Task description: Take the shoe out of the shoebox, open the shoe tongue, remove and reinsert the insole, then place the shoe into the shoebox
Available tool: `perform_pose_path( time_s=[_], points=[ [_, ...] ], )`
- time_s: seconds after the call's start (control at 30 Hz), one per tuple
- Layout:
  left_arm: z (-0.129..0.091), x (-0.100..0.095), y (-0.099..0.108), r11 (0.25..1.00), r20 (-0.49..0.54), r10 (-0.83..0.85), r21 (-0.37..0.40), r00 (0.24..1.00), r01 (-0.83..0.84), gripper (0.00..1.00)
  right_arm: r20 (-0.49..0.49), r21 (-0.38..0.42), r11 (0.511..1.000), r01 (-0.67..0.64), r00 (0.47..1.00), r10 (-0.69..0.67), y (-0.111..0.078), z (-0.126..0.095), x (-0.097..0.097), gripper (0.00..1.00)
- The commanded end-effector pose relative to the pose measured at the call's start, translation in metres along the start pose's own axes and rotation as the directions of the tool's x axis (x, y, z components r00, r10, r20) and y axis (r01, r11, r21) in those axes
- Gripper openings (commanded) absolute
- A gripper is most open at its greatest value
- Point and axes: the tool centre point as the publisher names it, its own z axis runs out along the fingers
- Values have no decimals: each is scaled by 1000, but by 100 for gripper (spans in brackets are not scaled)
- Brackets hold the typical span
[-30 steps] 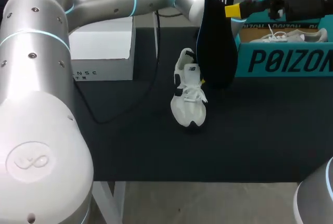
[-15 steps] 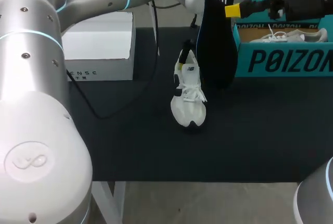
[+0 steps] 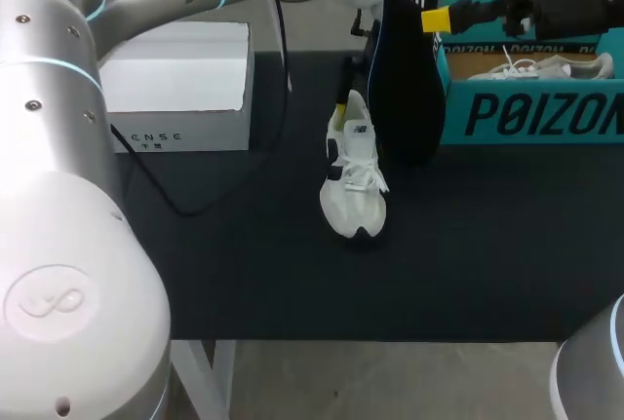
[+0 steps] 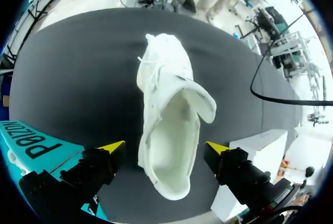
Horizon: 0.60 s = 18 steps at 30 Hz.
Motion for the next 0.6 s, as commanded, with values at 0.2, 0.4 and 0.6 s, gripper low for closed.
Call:
perform_pose_path(
  time_s=[0.2, 0.4, 0.6],
  points=[
    [-25, 29, -4, 977, 113, -212, -17, 971, 215, 100, 1, 2, 1000, -1, 1000, 1, 0, 1, -1, 0],
    [-29, 42, -2, 936, 136, -348, 6, 927, 351, 100, 1, 2, 1000, -1, 1000, 1, 0, 1, -1, 0],
    [-35, 48, -7, 930, 168, -366, 24, 915, 367, 100, 1, 2, 1000, -1, 1000, 1, 0, 1, -1, 0]
  ],
)
